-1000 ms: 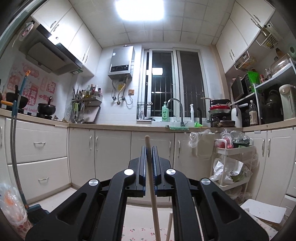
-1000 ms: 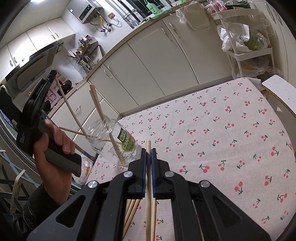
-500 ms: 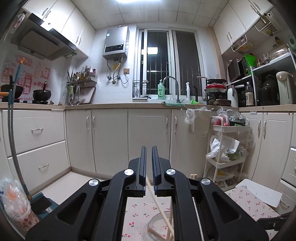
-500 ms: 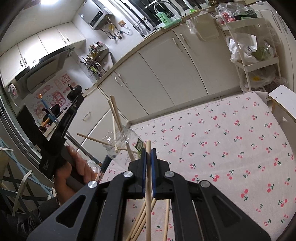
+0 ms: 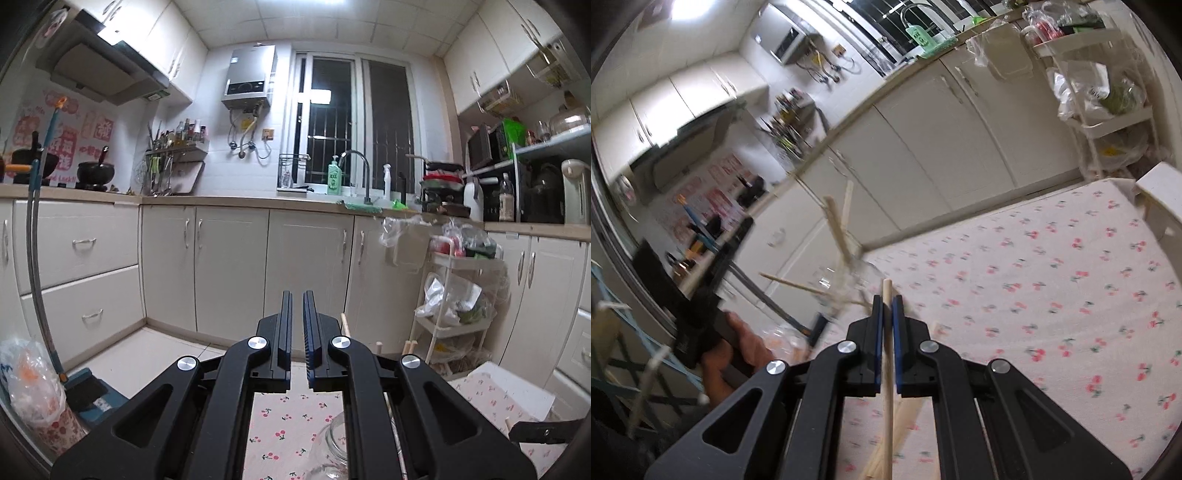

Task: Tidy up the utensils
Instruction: 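Lower the left tool's stick into the jar and open the left tool while the right tool holds its stick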

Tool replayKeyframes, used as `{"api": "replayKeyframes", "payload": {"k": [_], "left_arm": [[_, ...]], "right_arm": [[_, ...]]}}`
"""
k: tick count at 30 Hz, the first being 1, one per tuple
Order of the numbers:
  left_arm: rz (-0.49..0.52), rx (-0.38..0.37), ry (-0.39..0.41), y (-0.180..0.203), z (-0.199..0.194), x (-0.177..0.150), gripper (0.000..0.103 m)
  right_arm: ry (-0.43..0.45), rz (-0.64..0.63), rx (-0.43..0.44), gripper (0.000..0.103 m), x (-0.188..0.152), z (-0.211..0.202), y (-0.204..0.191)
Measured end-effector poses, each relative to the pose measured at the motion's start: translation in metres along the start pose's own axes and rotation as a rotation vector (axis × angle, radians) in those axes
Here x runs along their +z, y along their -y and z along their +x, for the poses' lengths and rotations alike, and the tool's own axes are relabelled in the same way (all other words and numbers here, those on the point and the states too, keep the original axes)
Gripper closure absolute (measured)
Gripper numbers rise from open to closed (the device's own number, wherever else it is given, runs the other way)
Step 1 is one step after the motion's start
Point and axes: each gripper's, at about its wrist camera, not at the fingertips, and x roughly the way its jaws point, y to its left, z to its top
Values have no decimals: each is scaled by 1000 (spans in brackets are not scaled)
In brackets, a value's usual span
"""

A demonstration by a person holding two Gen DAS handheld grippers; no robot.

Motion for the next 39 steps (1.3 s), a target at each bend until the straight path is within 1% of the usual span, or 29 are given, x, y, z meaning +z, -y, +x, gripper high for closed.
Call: {"api": "replayKeyframes", "payload": {"k": [2, 3, 4, 5, 6, 7, 8, 9, 10, 11, 12, 13, 14, 15, 16, 17, 20, 21, 23, 25, 26, 27, 28, 30, 31, 34, 35, 37, 39], "left_arm": [[-47, -20, -11, -11, 2, 13, 97], [-94, -56, -39, -20, 8, 21, 93], [-132, -93, -74, -28, 15, 29, 80], [-205, -148, -136, -43, 32, 41, 71], [-255, -194, -188, -53, 47, 47, 44], [-309, -260, -266, -63, 70, 52, 35], [-383, -336, -363, -75, 100, 56, 33], [-416, -379, -422, -80, 120, 56, 32], [-428, -412, -485, -83, 143, 55, 31], [-419, -442, -562, -81, 168, 53, 31], [-401, -451, -606, -78, 182, 49, 31], [-367, -478, -669, -69, 198, 42, 30], [-342, -525, -740, -59, 211, 33, 30], [-328, -567, -792, -51, 220, 25, 29], [-311, -591, -835, -41, 228, 16, 29], [-286, -592, -875, -31, 236, 6, 29], [-282, -617, -929, -15, 252, -13, 29], [-279, -619, -940, -10, 256, -17, 30], [-259, -611, -941, -3, 259, -23, 43], [-259, -627, -936, 0, 257, -26, 79], [-265, -630, -917, 0, 253, -26, 85], [-261, -621, -893, -1, 251, -23, 93], [-257, -615, -858, -3, 245, -19, 97], [-272, -636, -783, -8, 227, -10, 97], [-255, -630, -735, -10, 218, -5, 97], [-201, -644, -595, -11, 184, 5, 97], [-184, -649, -560, -11, 174, 7, 97], [-160, -648, -519, -13, 160, 11, 97], [-145, -657, -503, -15, 150, 14, 97]], "right_arm": [[34, 19, 47, 97, 10, 1, -6], [55, 30, 64, 97, 15, 3, -9], [88, 40, 82, 97, 23, 5, -14], [113, 46, 91, 97, 29, 6, -17], [136, 50, 96, 97, 34, 8, -21], [151, 52, 100, 97, 38, 9, -23], [166, 57, 105, 97, 43, 13, -26], [180, 63, 109, 97, 47, 16, -27], [189, 70, 111, 97, 50, 19, -28], [194, 77, 113, 97, 52, 21, -28], [201, 86, 115, 97, 55, 22, -27], [208, 97, 116, 97, 57, 24, -25], [210, 104, 117, 97, 58, 25, -23], [210, 111, 117, 97, 60, 27, -21], [209, 117, 115, 97, 61, 29, -19], [208, 120, 114, 97, 63, 30, -18], [212, 117, 104, 97, 66, 31, -18], [219, 116, 103, 97, 68, 31, -18], [239, 119, 103, 97, 72, 31, -20], [271, 118, 100, 97, 77, 30, -23], [298, 116, 90, 97, 80, 30, -26], [324, 114, 78, 97, 81, 30, -29], [345, 114, 67, 97, 82, 30, -30], [406, 111, 23, 97, 84, 31, -38], [440, 102, -1, 97, 85, 32, -42], [502, 83, -34, 97, 86, 40, -54], [517, 76, -40, 97, 86, 43, -56], [549, 65, -51, 97, 85, 50, -61], [563, 72, -60, 97, 86, 57, -59]]}}
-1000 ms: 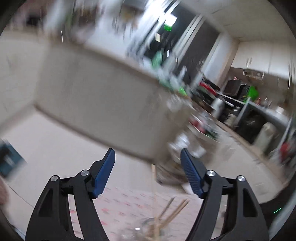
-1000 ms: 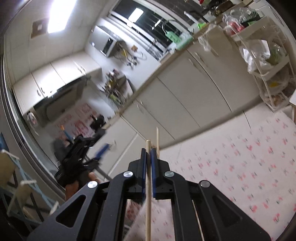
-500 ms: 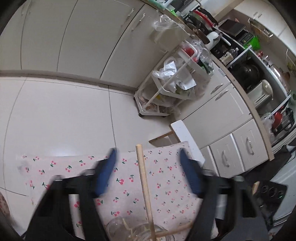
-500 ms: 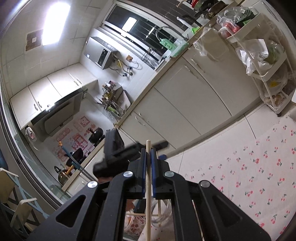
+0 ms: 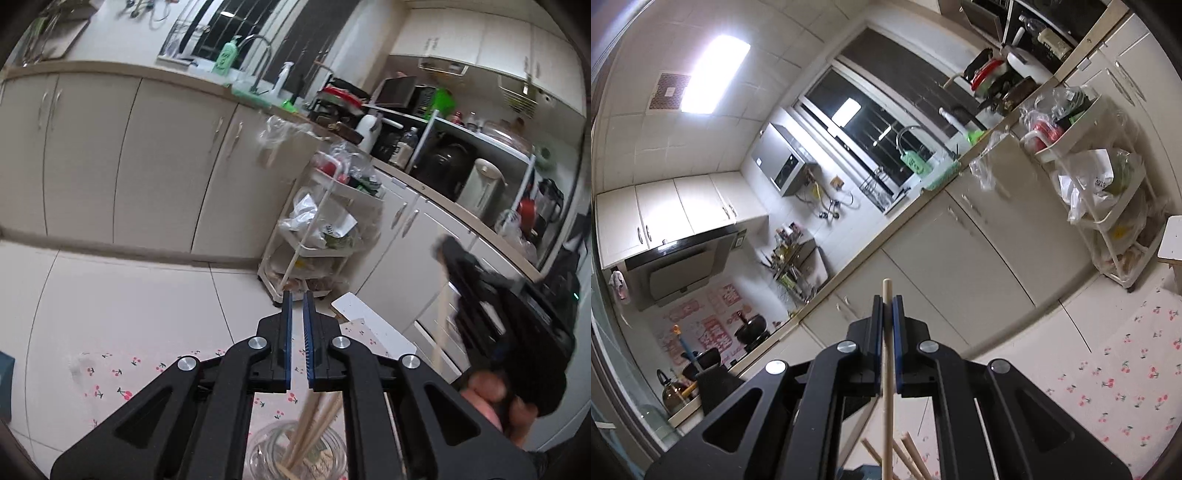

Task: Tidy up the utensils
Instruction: 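Lower the left tool's stick into the jar and open the left tool while the right tool holds its stick, then lower the right tool's stick into the jar and open the right tool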

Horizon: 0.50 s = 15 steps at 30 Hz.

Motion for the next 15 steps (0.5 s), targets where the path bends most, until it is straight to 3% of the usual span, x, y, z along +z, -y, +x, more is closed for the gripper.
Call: {"api": "replayKeyframes", "payload": {"k": [8, 12, 15], "left_arm": [[-16, 4, 57, 1, -42, 1, 94], [-74, 19, 104, -13, -69, -6, 63], [-115, 48, 134, -22, -90, -16, 52]], "right_arm": [[54, -78, -57, 97, -23, 12, 0], [71, -162, -71, 97, -36, 13, -7], [43, -211, -74, 97, -49, 10, -11]]}}
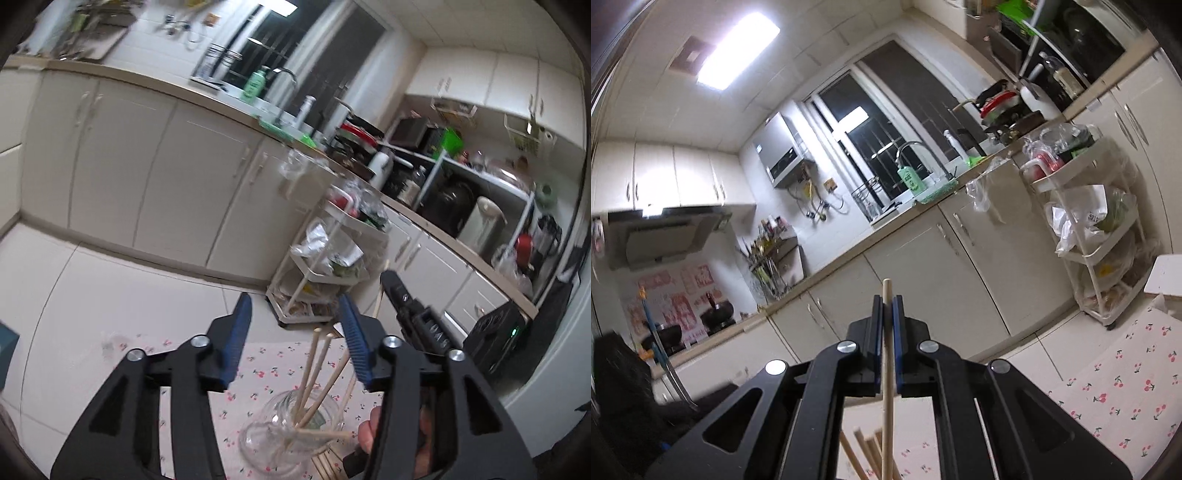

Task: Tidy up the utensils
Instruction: 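Lower the right tool's stick into the jar and open the right tool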

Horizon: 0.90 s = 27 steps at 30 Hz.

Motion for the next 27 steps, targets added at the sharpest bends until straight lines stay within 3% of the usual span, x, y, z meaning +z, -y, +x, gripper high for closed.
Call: {"api": "replayKeyframes", "payload": {"k": [4, 7, 8, 12, 16, 21, 27], "left_arm": [[-18, 88, 59, -7, -36, -11, 33], [-46, 130, 93, -6, -64, -19, 23], [-60, 143, 99, -4, -75, -24, 22], [-88, 179, 74, 4, -104, -47, 16], [-84, 201, -30, 21, -109, -84, 16], [-98, 215, -198, 40, -89, -138, 16], [17, 256, -330, 76, -47, -174, 16]], "right_arm": [[-65, -74, 19, 97, -10, -18, -10], [-104, -97, 25, 81, -6, -48, -11], [-112, -92, 25, 73, -3, -57, -8], [-144, -130, -13, 72, 14, -105, 5], [-294, -156, -77, 72, 14, -136, 27], [-646, -161, -167, 72, -36, -143, 66], [-799, -221, -171, 73, -74, -136, 72]]}}
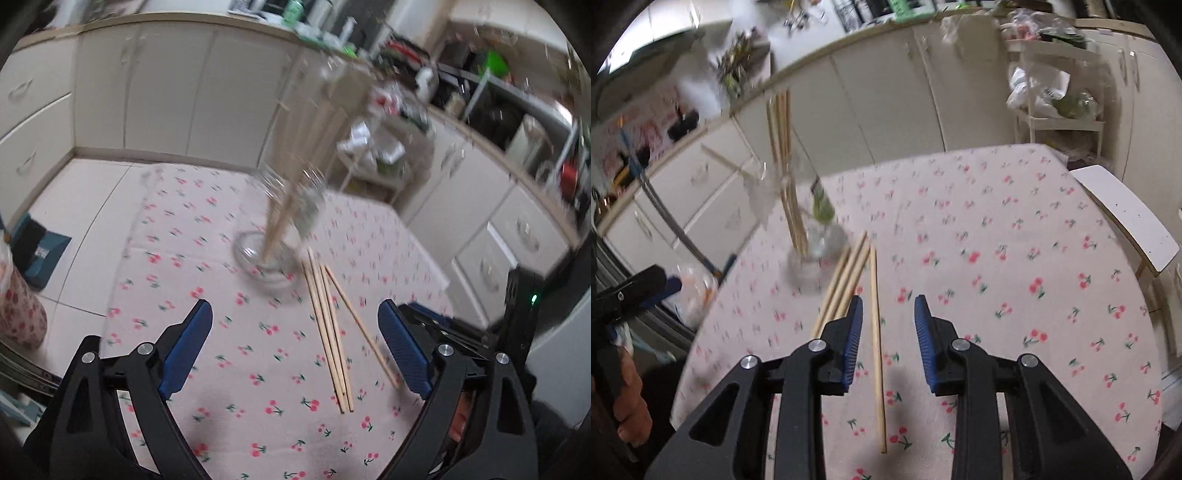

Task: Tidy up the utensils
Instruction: 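Lower the right tool's stick into the jar and open the right tool, then grasp a wooden stick with the left tool while the right tool grasps another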

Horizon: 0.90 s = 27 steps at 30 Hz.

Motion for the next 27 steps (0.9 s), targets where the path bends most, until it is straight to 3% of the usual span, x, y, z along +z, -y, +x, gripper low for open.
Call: {"api": "replayKeyframes", "payload": {"k": [5, 11, 14, 17, 20, 27], "left_arm": [[-18, 12, -86, 13, 42, 0, 16], [9, 87, -139, 24, 80, -4, 16], [41, 123, -148, 31, 95, -1, 16], [65, 175, -156, 37, 108, 1, 20], [62, 228, -183, 35, 123, 2, 33], [74, 286, -201, 35, 140, 5, 34]], "right_arm": [[-73, -95, -29, 74, -4, 22, -14], [-116, -180, -112, 79, -17, 31, -8], [-114, -156, -180, 92, -12, 25, 4], [-124, -87, -179, 93, -9, 19, 24], [-135, -38, -138, 93, -10, 16, 34], [-145, -17, -78, 93, -13, 15, 39]]}}
